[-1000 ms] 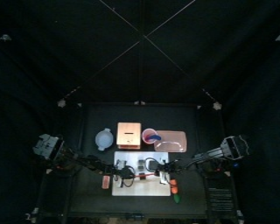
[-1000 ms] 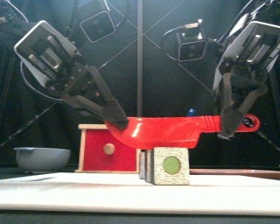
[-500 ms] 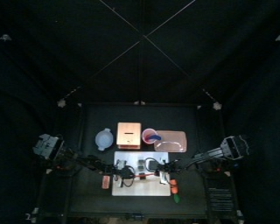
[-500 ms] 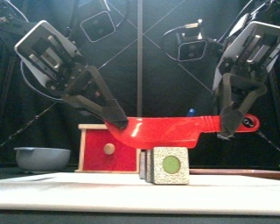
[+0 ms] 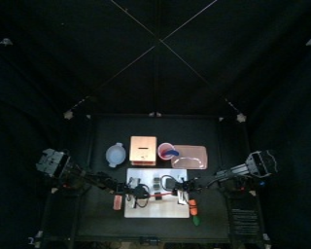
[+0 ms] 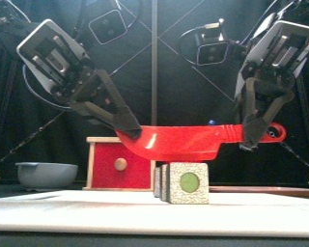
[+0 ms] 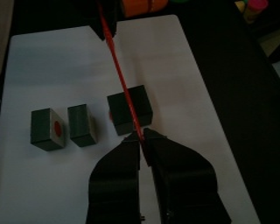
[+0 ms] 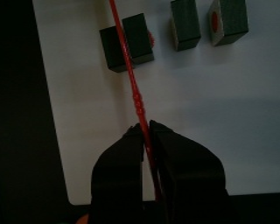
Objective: Place sushi on board then cut the sushi with the knife then place the pieces on the plate
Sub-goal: Cut the sushi into 4 pieces
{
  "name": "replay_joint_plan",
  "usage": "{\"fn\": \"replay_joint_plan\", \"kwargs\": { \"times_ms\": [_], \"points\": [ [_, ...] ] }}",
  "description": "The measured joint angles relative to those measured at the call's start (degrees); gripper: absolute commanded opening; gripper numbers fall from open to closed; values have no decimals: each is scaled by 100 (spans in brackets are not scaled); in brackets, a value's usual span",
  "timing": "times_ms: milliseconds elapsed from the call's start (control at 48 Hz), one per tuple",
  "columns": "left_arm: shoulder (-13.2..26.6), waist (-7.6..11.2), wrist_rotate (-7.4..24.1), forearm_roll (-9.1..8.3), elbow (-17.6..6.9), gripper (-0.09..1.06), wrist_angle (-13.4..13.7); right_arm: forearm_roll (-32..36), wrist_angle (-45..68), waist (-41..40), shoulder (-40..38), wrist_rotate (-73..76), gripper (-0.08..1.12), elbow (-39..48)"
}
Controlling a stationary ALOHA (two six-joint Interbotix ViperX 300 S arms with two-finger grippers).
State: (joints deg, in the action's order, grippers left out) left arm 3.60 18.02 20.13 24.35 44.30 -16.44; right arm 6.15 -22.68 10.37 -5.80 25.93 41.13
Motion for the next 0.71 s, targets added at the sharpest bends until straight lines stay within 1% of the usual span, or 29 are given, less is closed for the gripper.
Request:
{"fn": "replay_joint_plan", "kwargs": {
  "times_ms": [438,708],
  "points": [
    [18,-9,0,0,0,42,-9,-18,9,9,53,-9,42,0],
    [105,-26,-9,0,0,42,0,-35,18,0,158,-9,42,9]
  ]
}}
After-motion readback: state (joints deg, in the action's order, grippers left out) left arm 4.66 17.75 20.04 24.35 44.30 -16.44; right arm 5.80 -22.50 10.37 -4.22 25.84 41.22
